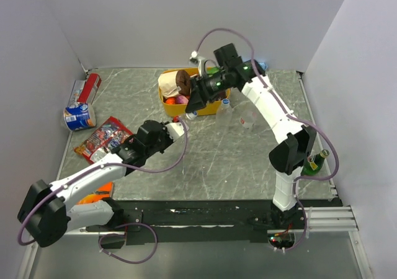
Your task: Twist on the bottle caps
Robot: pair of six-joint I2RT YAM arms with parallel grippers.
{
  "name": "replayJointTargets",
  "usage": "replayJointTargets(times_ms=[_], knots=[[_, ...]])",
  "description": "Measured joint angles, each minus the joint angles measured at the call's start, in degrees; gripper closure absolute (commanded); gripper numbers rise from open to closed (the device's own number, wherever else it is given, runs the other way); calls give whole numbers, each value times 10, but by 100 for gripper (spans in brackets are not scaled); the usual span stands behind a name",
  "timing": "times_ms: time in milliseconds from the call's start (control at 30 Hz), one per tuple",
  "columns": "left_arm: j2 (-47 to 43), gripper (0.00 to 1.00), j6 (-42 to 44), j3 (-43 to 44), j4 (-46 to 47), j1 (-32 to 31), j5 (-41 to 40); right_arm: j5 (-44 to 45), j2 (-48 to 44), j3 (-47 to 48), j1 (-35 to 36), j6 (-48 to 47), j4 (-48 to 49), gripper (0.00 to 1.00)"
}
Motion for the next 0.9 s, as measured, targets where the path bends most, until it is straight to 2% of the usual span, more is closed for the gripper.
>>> replayJointTargets(times_ms=[100,200,333,367,533,700,900], knots=[[-27,99,17,0,-20,0,56,-28,-7,37,-26,-62,-2,33],[-38,99,58,8,-76,8,147,-40,-51,24,-56,-200,-18,32],[-37,99,125,29,-161,16,247,-34,-175,-94,-40,-409,-45,31],[-34,99,141,38,-181,17,265,-30,-220,-138,-19,-474,-51,31],[-3,99,202,90,-245,17,320,-3,-355,-264,58,-679,-66,32],[14,99,221,119,-267,19,344,36,-385,-336,81,-797,-58,33],[16,99,226,135,-281,19,361,60,-381,-358,100,-840,-31,35]])
